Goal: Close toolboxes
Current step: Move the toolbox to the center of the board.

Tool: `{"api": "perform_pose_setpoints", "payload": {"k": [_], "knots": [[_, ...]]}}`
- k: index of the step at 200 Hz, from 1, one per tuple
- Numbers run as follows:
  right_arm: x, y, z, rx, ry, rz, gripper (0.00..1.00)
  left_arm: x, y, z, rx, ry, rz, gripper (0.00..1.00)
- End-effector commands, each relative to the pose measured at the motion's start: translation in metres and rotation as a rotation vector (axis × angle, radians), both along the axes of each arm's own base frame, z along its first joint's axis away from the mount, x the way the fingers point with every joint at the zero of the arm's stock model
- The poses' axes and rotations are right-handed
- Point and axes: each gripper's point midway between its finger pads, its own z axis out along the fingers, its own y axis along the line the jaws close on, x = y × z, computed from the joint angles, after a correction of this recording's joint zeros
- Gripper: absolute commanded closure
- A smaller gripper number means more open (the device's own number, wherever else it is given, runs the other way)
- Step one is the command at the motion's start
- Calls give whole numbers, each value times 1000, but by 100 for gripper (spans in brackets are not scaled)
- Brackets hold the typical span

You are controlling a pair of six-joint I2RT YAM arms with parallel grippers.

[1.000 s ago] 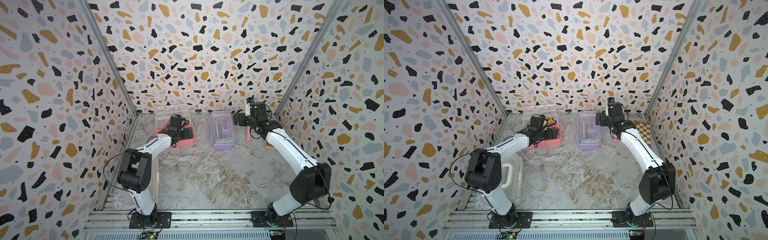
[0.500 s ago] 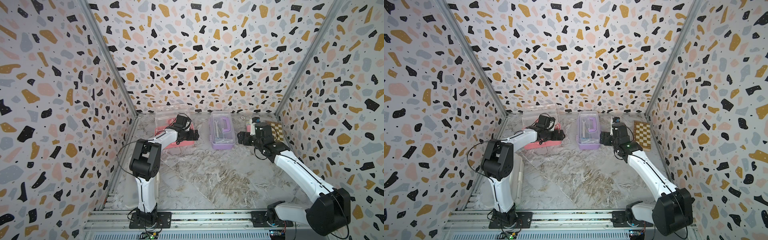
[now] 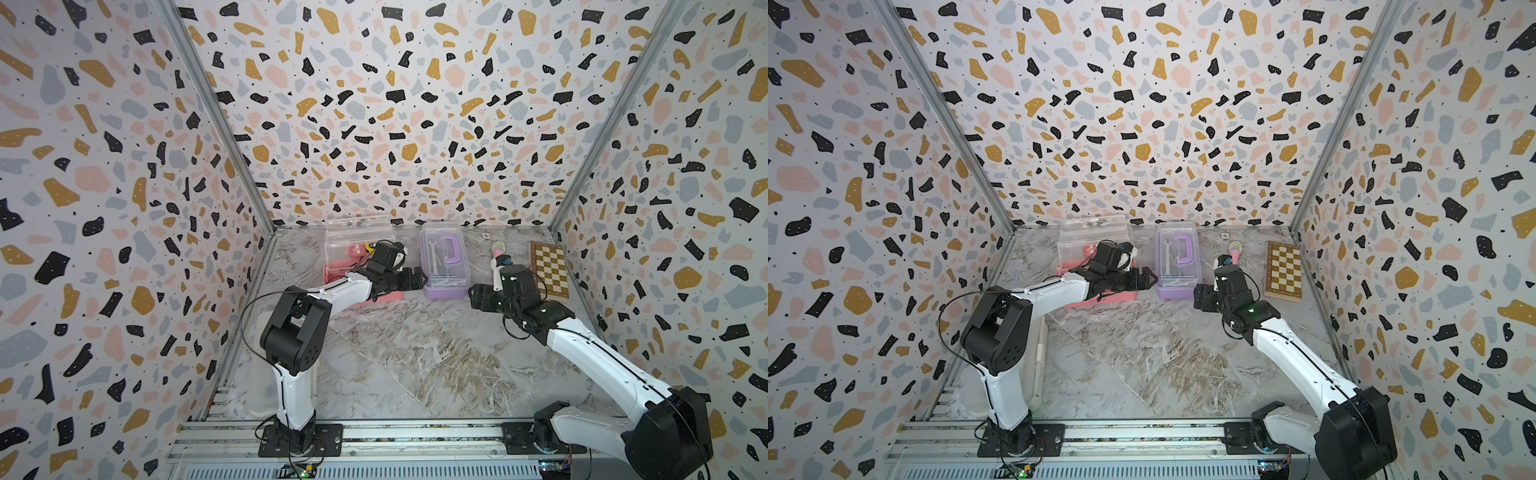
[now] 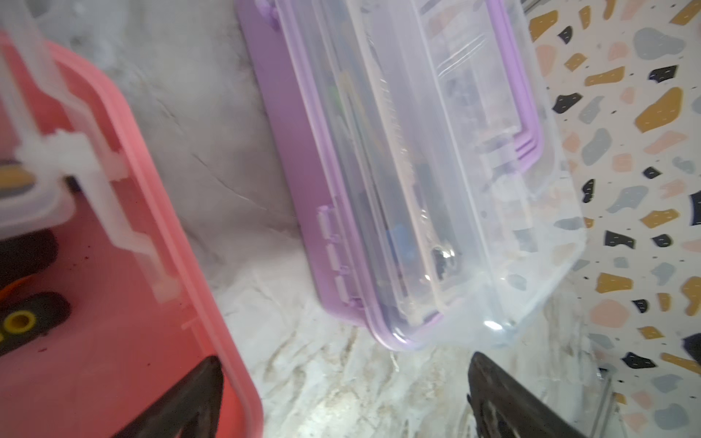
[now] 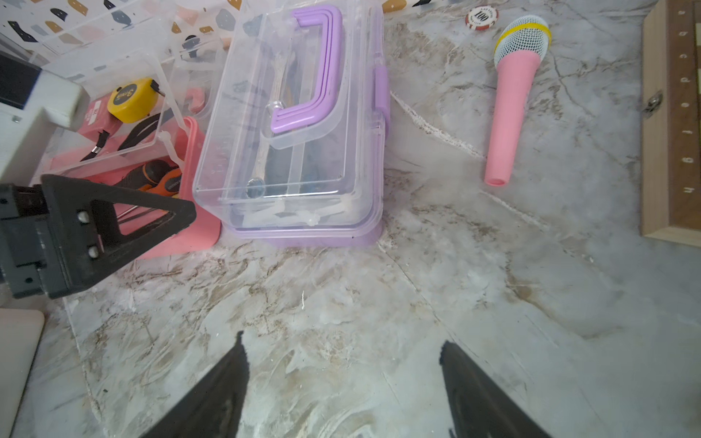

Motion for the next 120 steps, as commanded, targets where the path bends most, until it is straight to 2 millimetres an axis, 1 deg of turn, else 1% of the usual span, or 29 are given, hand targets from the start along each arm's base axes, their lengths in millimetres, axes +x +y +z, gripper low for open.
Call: {"api": "perform_pose_setpoints", "payload": {"k": [1,18,34,53,68,81,103,120], "knots": [[-16,0,0,32,18,-5,20,-43,-37,-5,-131,155,-51,2],[-25,0,-10,82,55,-32,21,-55,-56,10,-175,155,-67,3],[-33,2,-20,144,84,-53,23,-61,-66,29,-195,130,-67,3],[-38,9,-29,207,109,-68,27,-59,-61,54,-211,80,-33,1],[-40,18,-32,237,119,-66,28,-59,-48,73,-180,15,-12,1],[-38,28,-36,259,133,-59,29,-59,-32,88,-133,-45,9,1],[-31,50,-42,295,150,-38,29,-55,3,108,-94,-124,79,1],[-20,69,-43,319,157,-15,29,-53,31,119,-142,-134,124,1]]}}
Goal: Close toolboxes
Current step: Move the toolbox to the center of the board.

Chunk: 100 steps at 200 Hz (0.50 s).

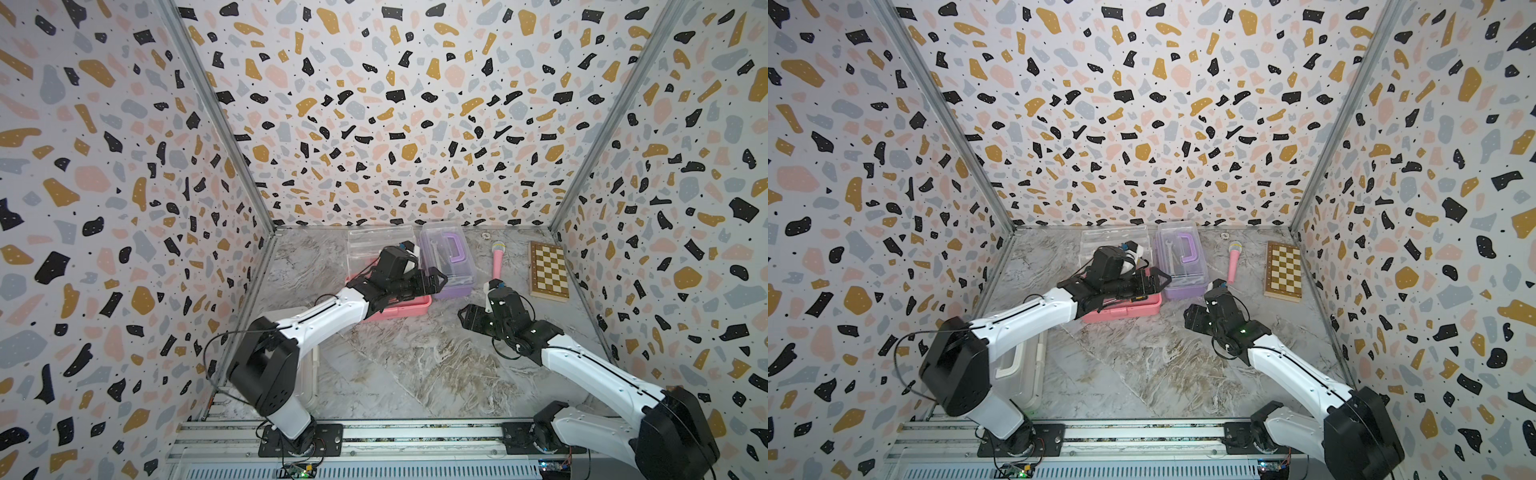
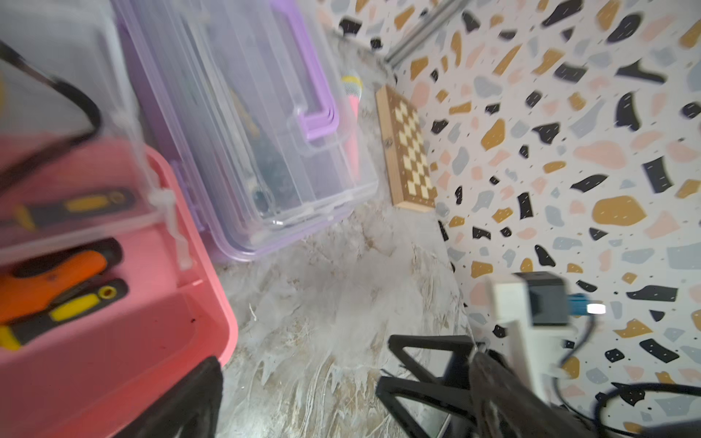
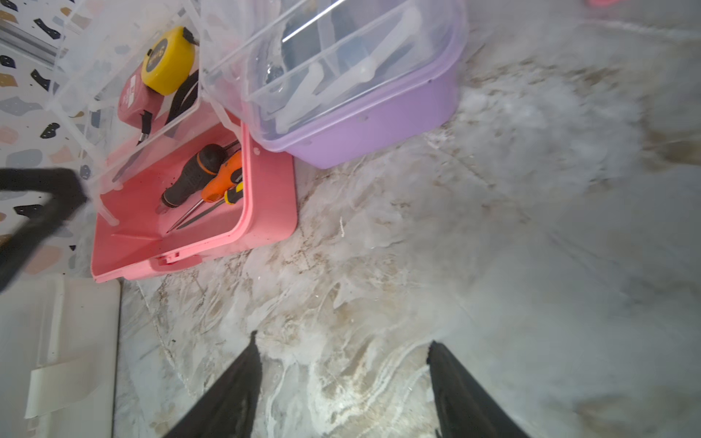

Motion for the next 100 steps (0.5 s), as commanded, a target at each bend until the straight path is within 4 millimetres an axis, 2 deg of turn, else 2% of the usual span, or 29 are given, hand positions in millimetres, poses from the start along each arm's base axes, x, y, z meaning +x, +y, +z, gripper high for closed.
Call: {"api": "perform_pose_setpoints", "payload": {"k": [1,22,30,52,100], "knots": [[19,29,16,100,-28,3,29,9,45,3,20,-32,94,1],[31,44,8,104,19,10,30,11,83,1,21,-32,176,1],[40,53,12,127,-1,16,31,11,97,-2,31,-35,207,1],[54,73,7,145,6,23,33,12,129,-10,37,-22,276,1],[82,112,-13,171,96,28,38,9,172,-22,53,-6,350,1]]}}
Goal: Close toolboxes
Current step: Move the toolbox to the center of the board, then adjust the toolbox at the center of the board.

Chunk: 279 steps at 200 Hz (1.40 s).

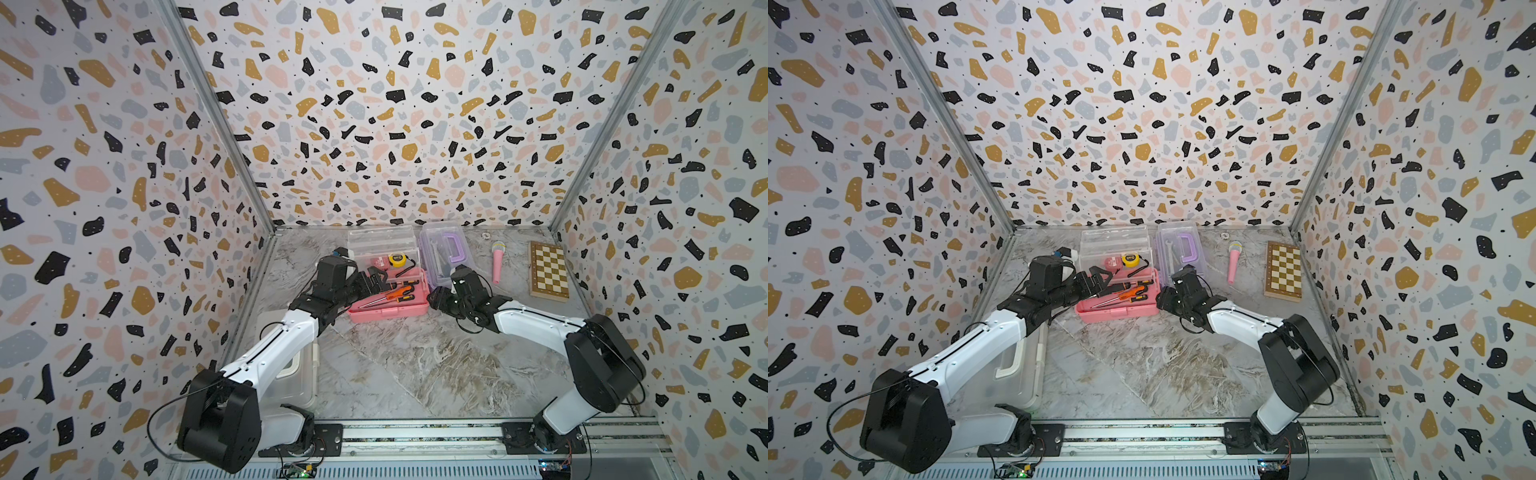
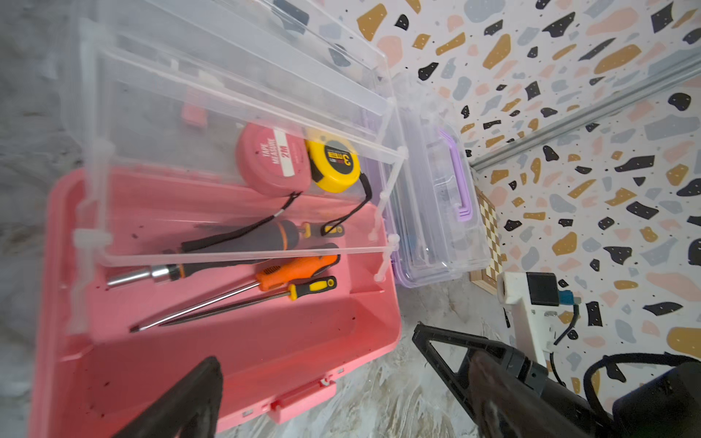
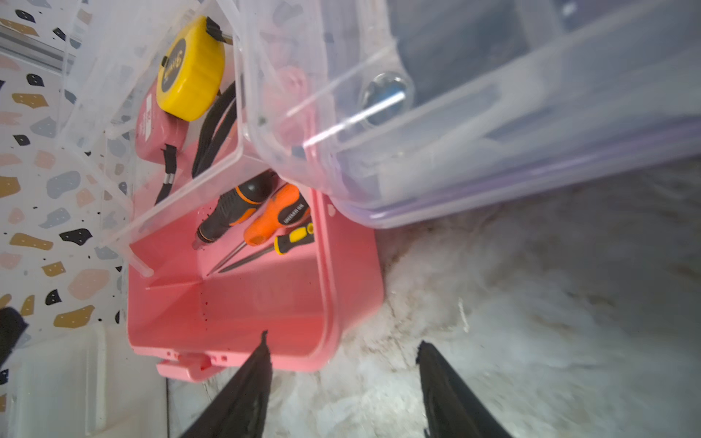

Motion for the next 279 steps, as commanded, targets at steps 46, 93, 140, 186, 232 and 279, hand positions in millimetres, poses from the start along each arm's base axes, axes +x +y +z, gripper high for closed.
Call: {"api": "perform_pose_setpoints", "payload": {"k": [46,93,140,186,232,279], "knots": [[21,16,-24,2,96,-96,45,-7,37,11,59,-64,44,1],[10,1,-45,-138,128,-87,67,-7,43,14,79,-86,62,1],[-11,-24,-59,-312,122,19,86,-7,42,15,78,-86,58,1],[-26,-34,-47,-457,4,272,100,-6,42,13,75,-73,57,1],[-61,-54,-40,-595,-80,567,100,-6,43,21,70,-91,61,1],[-64,-87,-50,-704,-64,621,100,-7,43,25,64,-100,55,1]]}}
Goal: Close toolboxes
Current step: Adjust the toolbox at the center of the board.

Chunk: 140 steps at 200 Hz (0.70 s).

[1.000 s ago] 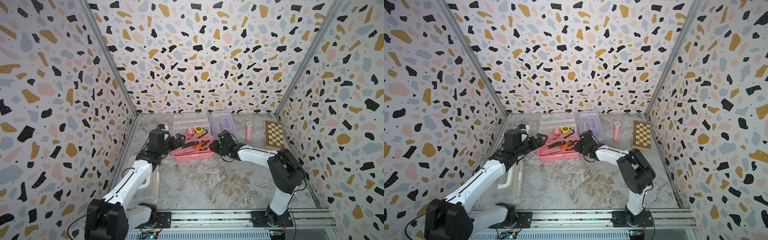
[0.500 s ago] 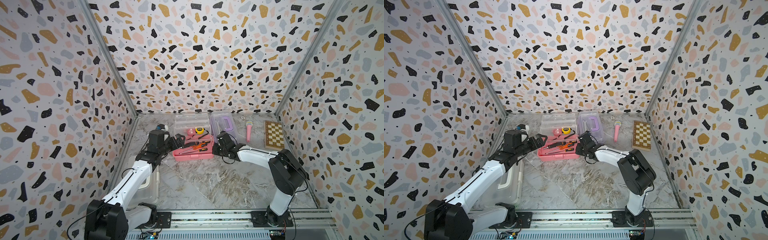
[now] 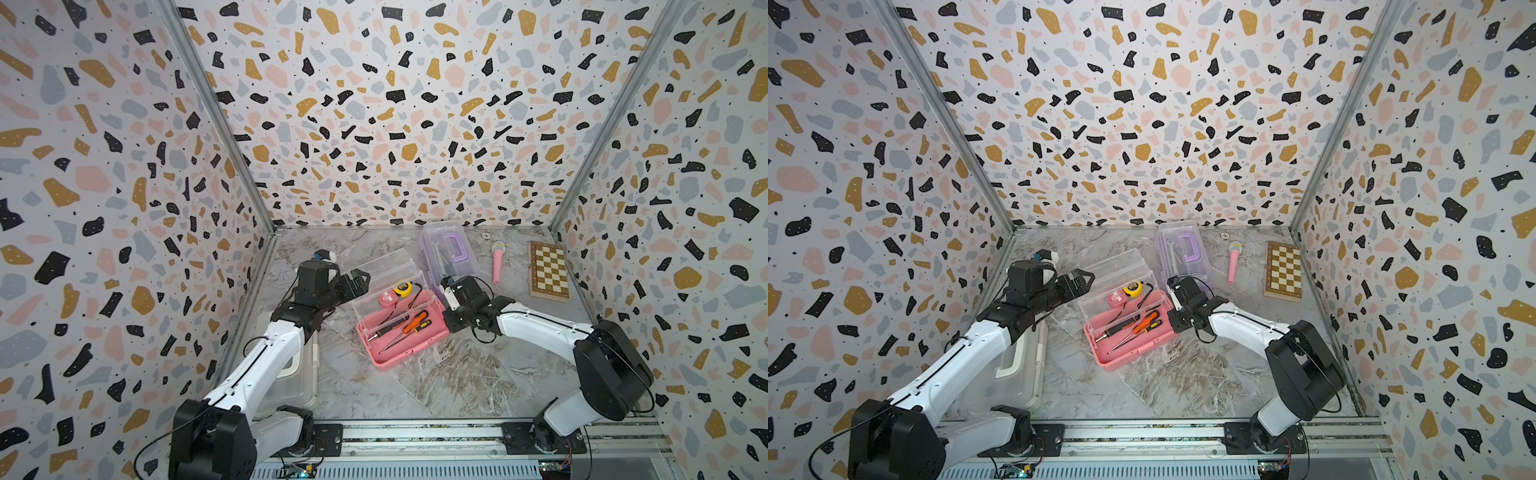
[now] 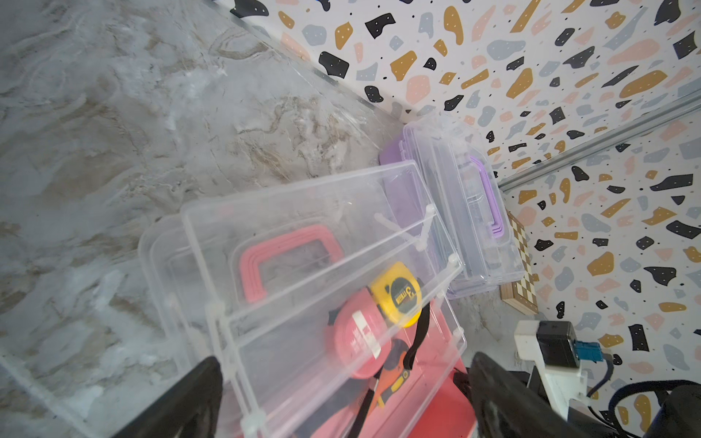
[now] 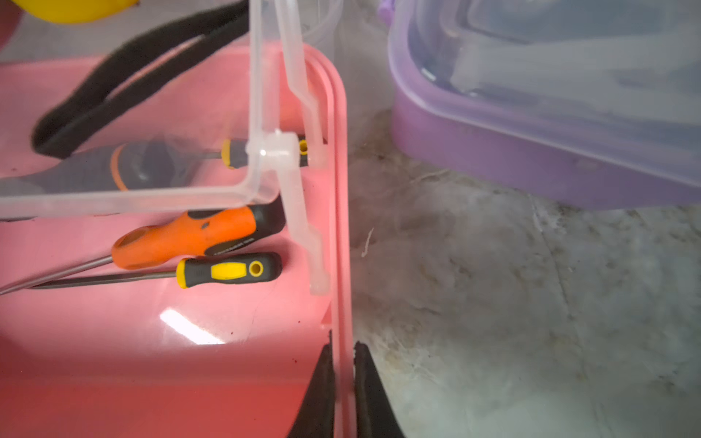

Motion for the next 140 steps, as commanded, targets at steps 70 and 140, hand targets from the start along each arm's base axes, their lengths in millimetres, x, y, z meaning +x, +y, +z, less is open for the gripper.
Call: {"api": "perform_pose_setpoints", "payload": {"k": [70,140], "knots": [[-9,-54,29,-81,84,-240,57,-2,4,17,25,-61,-13,1],[-35,-18,24,331,319,-619,39,-4,7,15,42,-67,-5,1]]}}
